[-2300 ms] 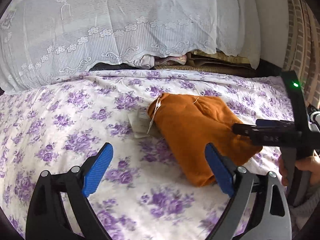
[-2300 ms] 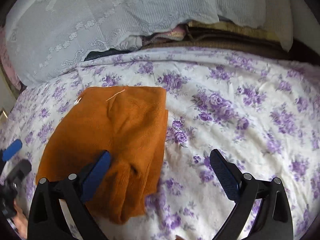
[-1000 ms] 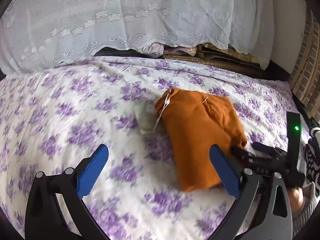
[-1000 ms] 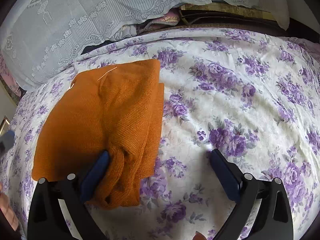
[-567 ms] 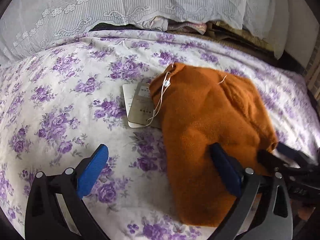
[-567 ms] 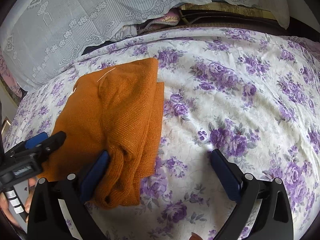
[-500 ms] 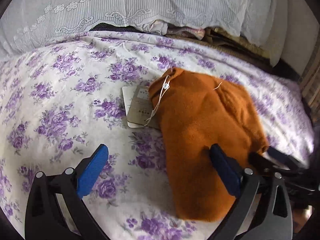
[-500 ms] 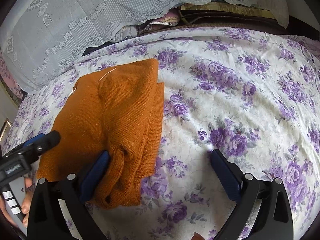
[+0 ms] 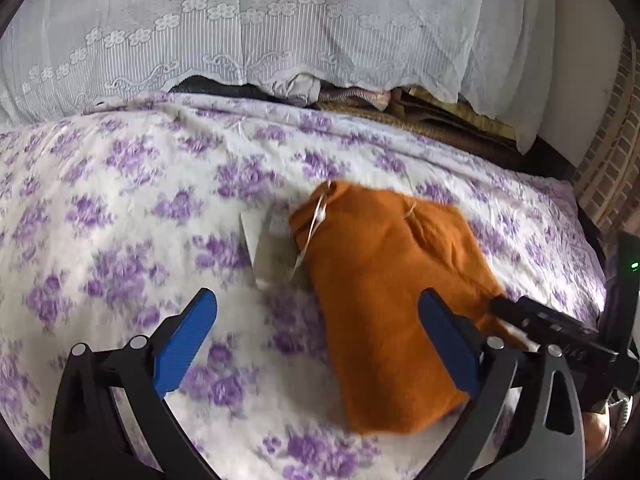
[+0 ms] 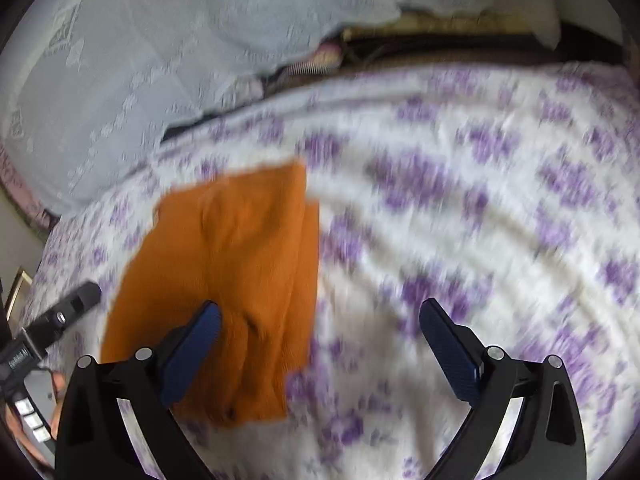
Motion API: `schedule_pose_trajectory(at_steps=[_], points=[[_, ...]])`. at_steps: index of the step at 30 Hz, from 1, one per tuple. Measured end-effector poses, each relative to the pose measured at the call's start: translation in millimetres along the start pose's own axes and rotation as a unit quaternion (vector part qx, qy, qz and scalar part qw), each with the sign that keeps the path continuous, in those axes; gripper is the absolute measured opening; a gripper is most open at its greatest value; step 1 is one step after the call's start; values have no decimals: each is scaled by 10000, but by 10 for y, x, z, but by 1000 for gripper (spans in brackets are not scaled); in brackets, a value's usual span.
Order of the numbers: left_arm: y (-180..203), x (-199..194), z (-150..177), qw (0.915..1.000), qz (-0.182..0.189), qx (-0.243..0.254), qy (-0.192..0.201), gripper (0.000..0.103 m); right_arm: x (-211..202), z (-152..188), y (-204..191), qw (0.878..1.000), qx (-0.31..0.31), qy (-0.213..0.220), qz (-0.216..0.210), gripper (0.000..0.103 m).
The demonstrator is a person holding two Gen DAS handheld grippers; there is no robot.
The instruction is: Fold small clothes
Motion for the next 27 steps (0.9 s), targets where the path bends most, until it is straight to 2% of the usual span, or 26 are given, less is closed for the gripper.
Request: schedule_pose_trajectory(at_steps=[2,3,5,6,7,8,10,13,15,19,21,22,23,24,26,27], points=[[32,90,-122,9999,-157,43,2,98,-3,-196,-89,9998,-81,158,-71,100],[55,179,-182,9991,-393,130,28,98,48,-293,-137,9998,-147,124,-101,100],[29,435,-190,9964,-807,239,-105,99,280,-434,-217,9993,-360,-130,-44,100],[-16,560,-139,9958,-865,202,-240,99,449,-436,-228,9985,-432,-326,60,100],[-103,747,-33,9959,-765,16,-484,99,671,-361,-207,9967,-459,-615,265,100],[-191,771,-21,9966,-525,-311,-550,99,829,-252,-183,9960,-413,-744,278,100],[-235,750,-66,9963,-362,-398,-666,99,781,-218,-45,9990,117,-345,-247,100],[-232,690,-59,9973,-281,-385,-555,98,766,-201,1,9986,190,-340,-364,100],[-205,511,-51,9988,-72,-330,-368,98,662,-215,-36,9992,176,-294,-220,100],[-228,123,127,9986,328,-321,-248,98,195,-111,-178,9991,-154,253,-305,100],[-205,68,260,9990,217,-189,-344,98,11,55,-297,9980,-509,340,-174,100],[-182,119,322,9989,48,-106,-450,99,38,127,-324,9975,-668,212,24,100],[-165,189,374,9982,-85,-61,-590,99,177,271,-360,9953,-882,-205,331,100],[-147,266,437,9968,-61,-75,-798,99,329,351,-364,9934,-858,-701,304,100],[-133,242,443,9971,-106,-66,-756,99,252,301,-280,9968,-615,-487,120,100],[-132,209,461,9972,-138,-76,-730,99,271,305,-260,9971,-548,-535,40,100]])
Point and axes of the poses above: each gripper's, at about its wrist camera, not at the fingertips, and x roughly the way its jaws point, y to its right, z to its underside, the point moved 4 cm from there along x, roughly the way its jaws point, and after that the axes turned 8 degrees about -x, right-handed, at the moved point
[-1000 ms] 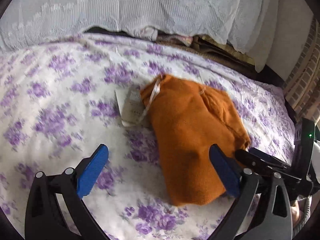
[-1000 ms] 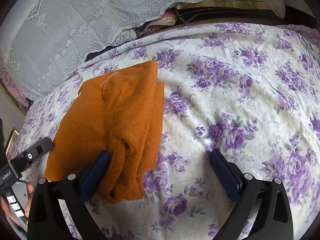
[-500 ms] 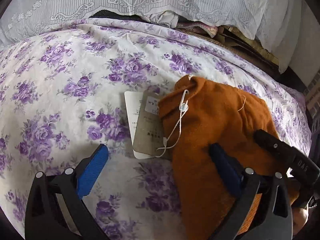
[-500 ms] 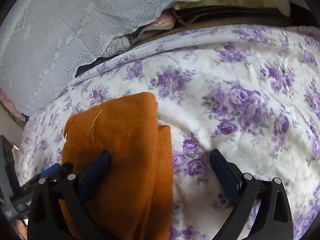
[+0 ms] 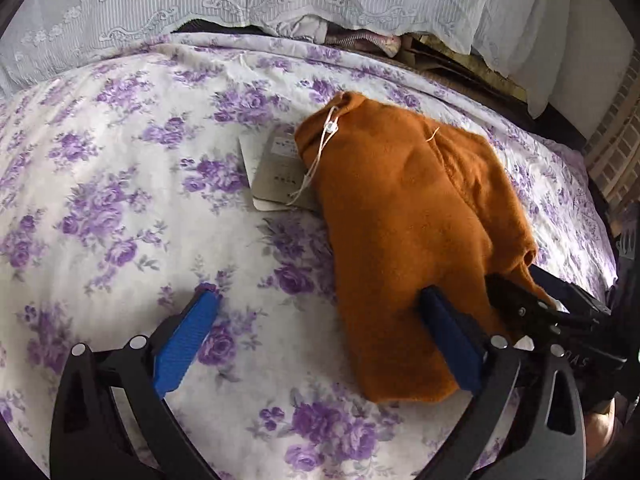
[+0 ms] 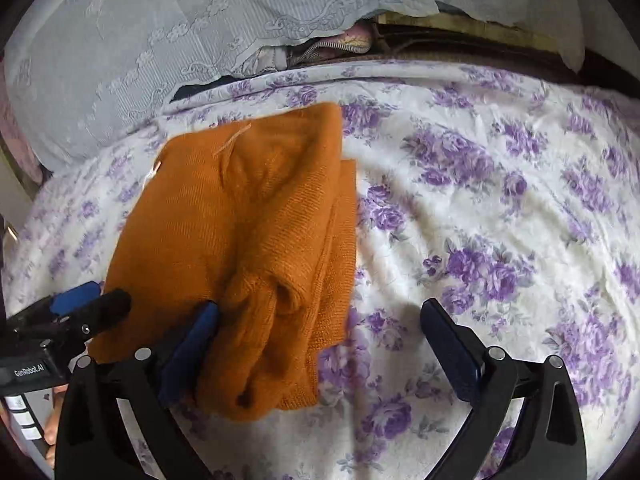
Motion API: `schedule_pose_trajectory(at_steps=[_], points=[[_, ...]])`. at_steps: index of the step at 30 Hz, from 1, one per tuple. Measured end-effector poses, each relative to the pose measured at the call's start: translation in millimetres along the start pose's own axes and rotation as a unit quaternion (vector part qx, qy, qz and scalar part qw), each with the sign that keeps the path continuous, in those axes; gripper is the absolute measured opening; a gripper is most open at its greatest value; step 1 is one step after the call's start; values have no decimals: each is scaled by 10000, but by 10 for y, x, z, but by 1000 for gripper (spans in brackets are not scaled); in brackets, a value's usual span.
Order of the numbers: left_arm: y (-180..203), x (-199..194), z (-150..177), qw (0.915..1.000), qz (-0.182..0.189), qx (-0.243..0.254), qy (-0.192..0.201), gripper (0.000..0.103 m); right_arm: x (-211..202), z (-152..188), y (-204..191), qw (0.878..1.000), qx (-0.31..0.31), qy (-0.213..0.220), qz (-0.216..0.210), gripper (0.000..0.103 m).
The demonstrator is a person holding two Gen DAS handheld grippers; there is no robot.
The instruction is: Fold small clothes
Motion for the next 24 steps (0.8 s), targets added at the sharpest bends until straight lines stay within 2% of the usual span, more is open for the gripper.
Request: schedule_pose_trajectory(at_steps=[5,10,16,19,22,24], points=[[13,-180,122,9995,-143,49,264,99,6,-44,-2,10000,10,14,-30,100],[136,-361,214,9951,-559,499,648,99,-46,8,40,9997,151,84,-147,100],[244,-482,243,9896,-788,771,927,99,-349,74,46,9972,199,725,61,100],[243,-492,244,9894,-793,781,933,99,-409,62,2,9961,71,878,63,100],[252,-489,250,9896,-782,772,931,99,-367,39,-14,9970,-18,775,70,100],[267,-467,254,9897,-784,792,902,99,-260,49,3,9988,25,466,111,100]])
Point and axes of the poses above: each gripper's, at about its wrist camera, not at the fingertips, and x roughly the way its jaws point, y to its right, z to its underside, the point moved 4 cm from there along x, roughly the way its jaws point, and after that the axes turned 8 degrees about -x, right-handed, at the moved point
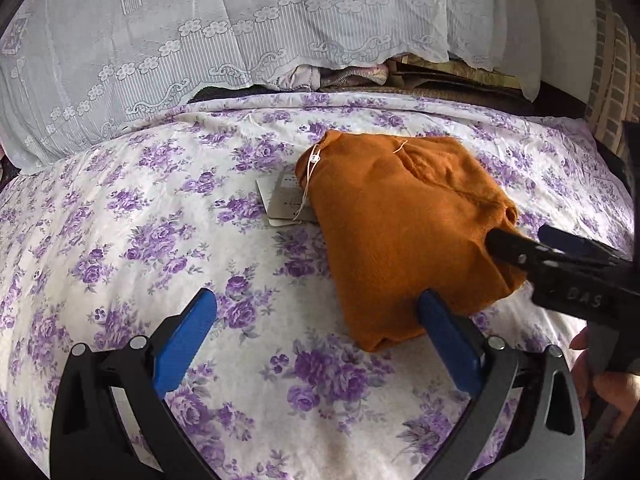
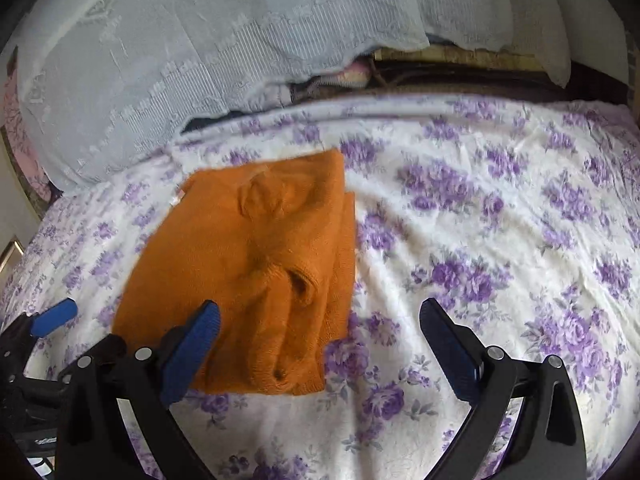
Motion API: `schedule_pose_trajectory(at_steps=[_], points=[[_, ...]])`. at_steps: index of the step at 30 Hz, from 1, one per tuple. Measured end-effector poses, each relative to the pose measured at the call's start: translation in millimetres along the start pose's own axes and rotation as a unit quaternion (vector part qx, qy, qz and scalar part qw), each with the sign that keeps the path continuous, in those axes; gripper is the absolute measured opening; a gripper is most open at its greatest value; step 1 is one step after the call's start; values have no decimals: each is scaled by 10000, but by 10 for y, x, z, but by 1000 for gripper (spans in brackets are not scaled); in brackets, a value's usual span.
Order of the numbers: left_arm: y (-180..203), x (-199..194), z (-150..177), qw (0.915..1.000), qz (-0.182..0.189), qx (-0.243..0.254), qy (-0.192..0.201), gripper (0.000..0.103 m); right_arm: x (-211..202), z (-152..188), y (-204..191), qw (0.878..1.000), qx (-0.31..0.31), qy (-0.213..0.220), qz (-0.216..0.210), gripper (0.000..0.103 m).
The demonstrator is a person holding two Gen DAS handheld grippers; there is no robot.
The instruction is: Fold small clothes
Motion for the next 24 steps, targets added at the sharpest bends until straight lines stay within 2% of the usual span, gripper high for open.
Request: schedule_pose_trajectory(at_steps=[2,7,11,13,18,20,24], points=[[19,54,22,9999,1,38,-117,99,156,37,32,9990,129,-402,-137,100],[20,164,76,9989,170,14,-436,99,153,54,32,9990,153,-389,-173,100],[-11,113,58,9961,674,-224,-519,99,156,65,77,9980,330,-360,-399,100],[-20,65,35,9914,1113,-406,-561,99,138,76,127,9965,510,-287,-595,100],[-59,41,-3,9795,1729,-775,-688,99,94,100,327,9848,1089,-52,-1351,100],[-75,86,-1,9720,1966,-953,-863,99,89,83,404,9778,1213,-90,-1704,100],[-106,225,-46,9512,2476,-1376,-1223,99,38,35,527,9586,1616,-65,-2344,100]])
Point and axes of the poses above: each gripper's, at about its wrist camera, not at the fingertips, and x roughly the way its jaws point, y to its right, z to its underside, the point moved 4 cm from there along x, roughly the way its jaws point, and after that the axes turned 8 degrees about -x, right-handed, at the moved point
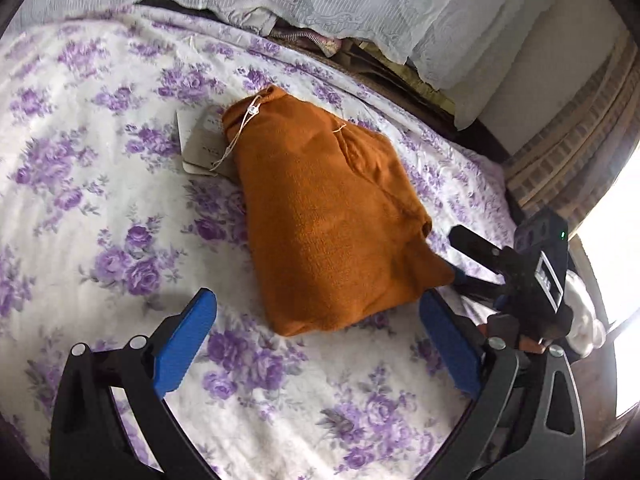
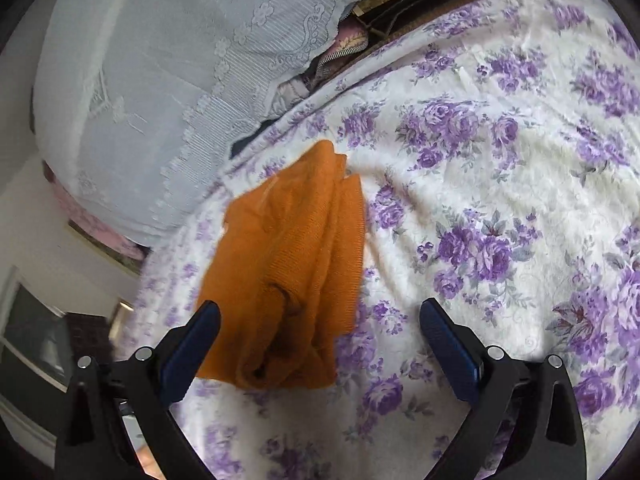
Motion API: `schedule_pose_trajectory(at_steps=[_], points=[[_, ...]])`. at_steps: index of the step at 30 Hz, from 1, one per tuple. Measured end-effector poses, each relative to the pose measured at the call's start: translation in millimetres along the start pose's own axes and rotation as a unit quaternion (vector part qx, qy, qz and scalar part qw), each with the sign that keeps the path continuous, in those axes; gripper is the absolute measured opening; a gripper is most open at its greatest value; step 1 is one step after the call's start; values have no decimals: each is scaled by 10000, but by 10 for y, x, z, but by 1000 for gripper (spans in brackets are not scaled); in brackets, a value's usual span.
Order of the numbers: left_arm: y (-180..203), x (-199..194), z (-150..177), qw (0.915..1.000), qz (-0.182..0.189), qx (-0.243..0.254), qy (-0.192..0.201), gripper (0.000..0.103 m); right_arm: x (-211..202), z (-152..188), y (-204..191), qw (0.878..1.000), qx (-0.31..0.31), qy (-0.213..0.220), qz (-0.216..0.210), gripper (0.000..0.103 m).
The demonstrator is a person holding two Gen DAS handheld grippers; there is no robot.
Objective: Fold small clothes
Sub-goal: 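Grasp the folded orange cardigan with both tools from its sides, then lift the folded cardigan with both tools and carry it toward the clothes stack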
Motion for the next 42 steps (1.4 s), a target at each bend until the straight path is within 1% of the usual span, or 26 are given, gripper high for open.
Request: schedule_pose_trajectory(at_steps=[2,4,7,8,10,13,15,16,17,19,20,22,24,27,31,33,35,36,37,38,39,41,42], points=[[-7,61,-69,9997,150,-166,-104,98,13,-39,26,9993,216,-118,-294,100],[19,202,-145,9987,288,-259,-326,98,56,-90,33,9980,339,-297,-454,100],[82,438,-211,9982,155,-143,-566,98,154,-164,23,9941,477,-598,-767,100],[95,495,-227,9980,107,-101,-609,98,218,-188,20,9927,497,-756,-803,100],[120,613,-275,9981,-14,-29,-623,98,349,-246,19,9920,408,-995,-655,100],[132,706,-345,9986,-35,-42,-535,98,502,-331,-20,9928,247,-1077,-453,100],[134,746,-392,9988,-17,-45,-485,98,632,-404,-67,9938,143,-1035,-382,100],[142,768,-410,9989,-7,-37,-471,98,700,-453,-90,9947,131,-934,-413,100],[143,774,-419,9990,12,-28,-445,98,757,-492,-104,9948,174,-833,-551,100],[163,806,-442,9992,29,8,-399,98,827,-507,-146,9930,269,-563,-998,100],[178,826,-452,9993,28,40,-382,98,857,-506,-176,9908,281,-494,-1228,100],[178,840,-465,9993,30,74,-370,98,919,-484,-258,9838,199,-538,-1697,100],[165,841,-475,9992,91,68,-392,98,922,-507,-251,9810,170,-588,-1842,100],[171,856,-477,9988,89,170,-454,98,913,-528,-224,9798,210,-614,-1893,100],[200,865,-451,9984,-50,341,-446,98,905,-477,-284,9848,-74,-572,-1639,100],[205,841,-457,9989,33,286,-370,98,901,-458,-314,9860,-147,-525,-1576,100],[224,790,-461,9990,203,262,-284,94,905,-445,-373,9815,-162,-562,-1825,100],[244,740,-463,9989,324,272,-193,93,901,-448,-405,9774,-124,-561,-2036,100],[268,699,-460,9986,395,318,-119,93,898,-456,-426,9748,-106,-548,-2160,100],[289,664,-445,9984,422,371,-59,93,910,-458,-437,9742,-112,-556,-2186,100],[328,639,-430,9980,406,478,15,93,937,-455,-423,9745,-107,-593,-2160,100],[372,662,-400,9976,240,643,36,93,1015,-446,-360,9773,-62,-708,-1996,99],[376,719,-382,9974,34,714,-14,93,1009,-453,-369,9777,-107,-690,-1979,99]])
Point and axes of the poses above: each gripper's, at about its wrist camera, not at the fingertips, and x roughly the way its jaws point, y to its right, z to its underside, the point moved 4 cm from there along x, roughly the way its jaws point, and after that the axes turned 8 degrees about -x, right-handed, at the moved point
